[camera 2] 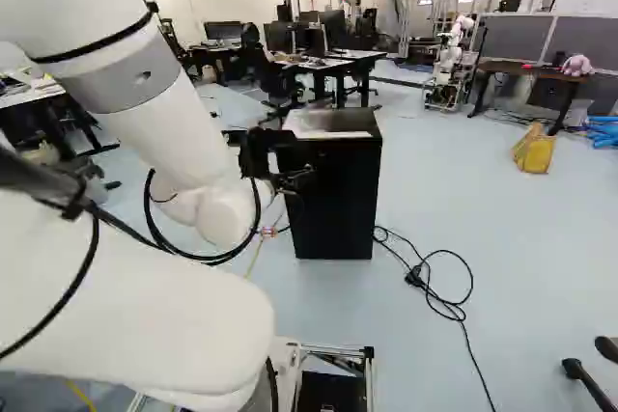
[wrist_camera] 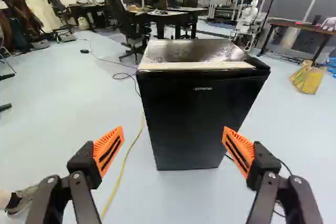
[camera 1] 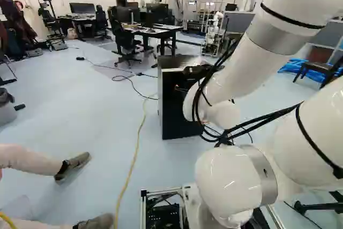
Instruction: Grab a drink from the fridge
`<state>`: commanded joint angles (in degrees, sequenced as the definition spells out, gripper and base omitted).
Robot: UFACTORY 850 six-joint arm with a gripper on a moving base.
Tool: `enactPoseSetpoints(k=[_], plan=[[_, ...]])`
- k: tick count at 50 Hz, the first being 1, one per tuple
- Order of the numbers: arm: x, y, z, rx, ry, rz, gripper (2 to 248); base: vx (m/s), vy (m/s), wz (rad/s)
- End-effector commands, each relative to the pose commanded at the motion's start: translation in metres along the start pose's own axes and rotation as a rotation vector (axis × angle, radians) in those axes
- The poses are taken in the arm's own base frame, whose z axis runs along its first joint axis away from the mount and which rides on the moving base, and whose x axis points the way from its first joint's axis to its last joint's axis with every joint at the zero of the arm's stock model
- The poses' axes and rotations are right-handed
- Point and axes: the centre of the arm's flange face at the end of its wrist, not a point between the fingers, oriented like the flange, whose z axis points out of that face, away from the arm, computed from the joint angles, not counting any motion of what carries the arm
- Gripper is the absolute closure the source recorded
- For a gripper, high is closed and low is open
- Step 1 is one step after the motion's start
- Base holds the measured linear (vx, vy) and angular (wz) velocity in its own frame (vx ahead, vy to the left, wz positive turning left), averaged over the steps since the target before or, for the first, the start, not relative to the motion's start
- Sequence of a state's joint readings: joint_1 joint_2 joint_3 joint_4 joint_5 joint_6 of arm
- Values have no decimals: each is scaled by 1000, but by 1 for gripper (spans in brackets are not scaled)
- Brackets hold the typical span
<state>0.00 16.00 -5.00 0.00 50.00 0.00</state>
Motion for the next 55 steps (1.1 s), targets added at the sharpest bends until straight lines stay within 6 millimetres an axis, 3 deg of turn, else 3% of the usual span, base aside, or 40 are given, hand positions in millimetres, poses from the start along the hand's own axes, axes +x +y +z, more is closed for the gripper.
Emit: enactPoseSetpoints(k=[55], plan=[[0,0,0,0,0,0,3,19,13,-5]])
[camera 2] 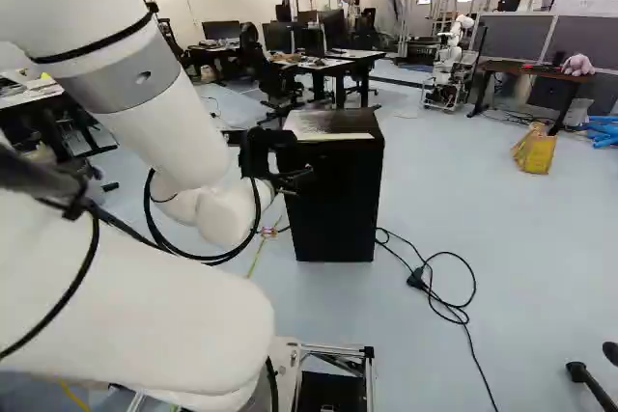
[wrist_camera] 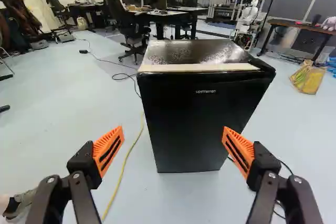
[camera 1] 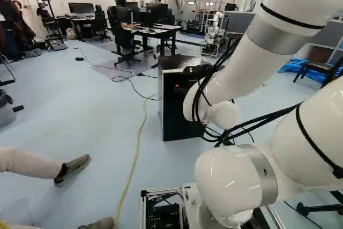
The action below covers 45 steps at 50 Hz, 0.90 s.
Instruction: Grab a drink from the fridge
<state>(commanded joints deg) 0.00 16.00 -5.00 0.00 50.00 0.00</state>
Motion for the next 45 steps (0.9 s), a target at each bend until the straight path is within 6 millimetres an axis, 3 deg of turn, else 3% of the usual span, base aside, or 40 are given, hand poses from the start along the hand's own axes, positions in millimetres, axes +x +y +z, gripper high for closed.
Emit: enactPoseSetpoints(k=[45], plan=[[0,0,0,0,0,0,3,60,57,-11]])
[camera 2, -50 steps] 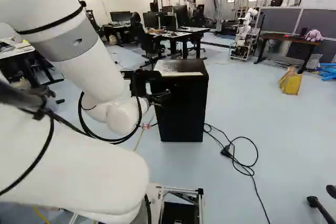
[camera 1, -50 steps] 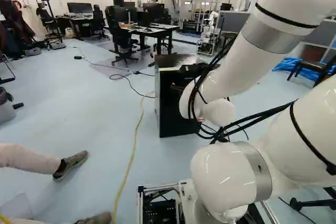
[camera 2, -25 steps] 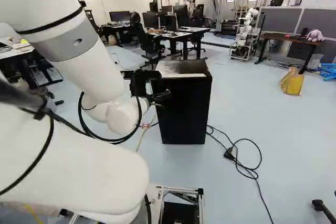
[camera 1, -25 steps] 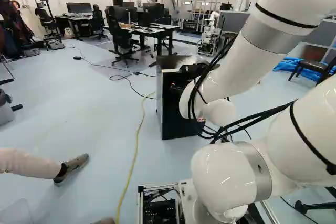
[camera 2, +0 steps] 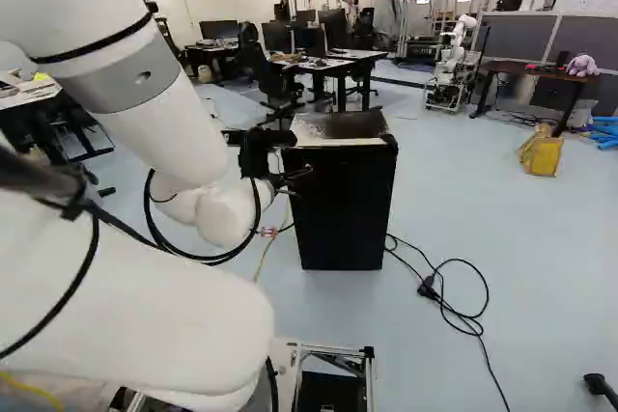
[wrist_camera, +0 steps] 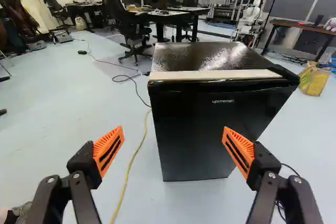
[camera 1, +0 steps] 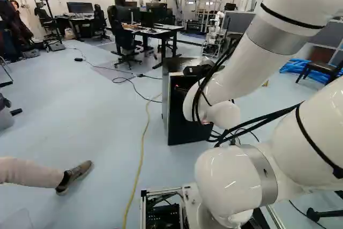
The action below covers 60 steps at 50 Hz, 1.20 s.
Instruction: Grab a drink from the fridge
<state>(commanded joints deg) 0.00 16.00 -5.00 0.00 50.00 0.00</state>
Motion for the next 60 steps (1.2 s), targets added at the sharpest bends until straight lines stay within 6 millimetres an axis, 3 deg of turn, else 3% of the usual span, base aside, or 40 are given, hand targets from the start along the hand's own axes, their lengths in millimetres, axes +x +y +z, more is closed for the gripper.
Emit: enactPoseSetpoints(k=[37,60], plan=[[0,-5,1,11,0,1,3,7,8,-2],[8,-23,21,12,-8,35,3,0,0,0]])
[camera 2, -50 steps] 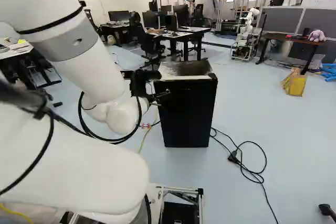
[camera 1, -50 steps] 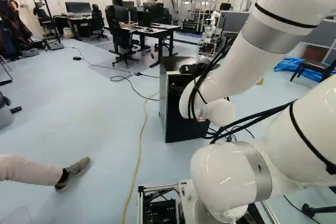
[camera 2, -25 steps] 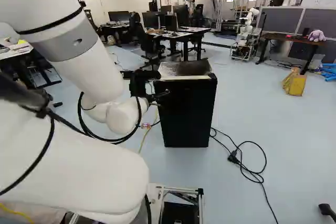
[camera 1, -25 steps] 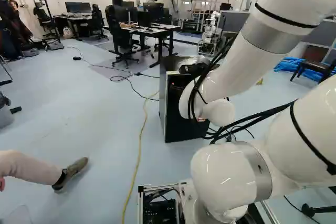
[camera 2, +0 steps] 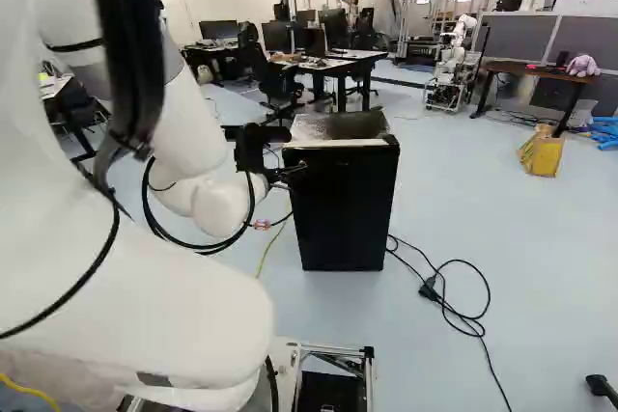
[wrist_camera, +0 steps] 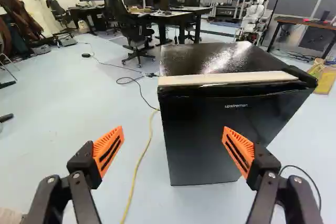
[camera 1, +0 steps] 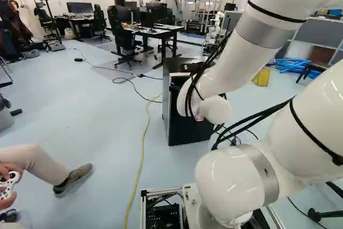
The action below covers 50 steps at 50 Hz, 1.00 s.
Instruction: Grab a drink from the fridge
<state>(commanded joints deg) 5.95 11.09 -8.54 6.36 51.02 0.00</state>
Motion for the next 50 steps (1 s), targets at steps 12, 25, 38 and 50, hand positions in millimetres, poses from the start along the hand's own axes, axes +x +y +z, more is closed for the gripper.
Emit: enactPoseSetpoints(k=[12,25,38,50], plan=[[-6,-10,10,-11,-21,22,3,0,0,0],[-13,-21,18,-31,-40,43,3,0,0,0],[-21,-32,27,-54,-57,61,3,0,0,0],[-28,-43,38,-80,-70,74,3,0,0,0]])
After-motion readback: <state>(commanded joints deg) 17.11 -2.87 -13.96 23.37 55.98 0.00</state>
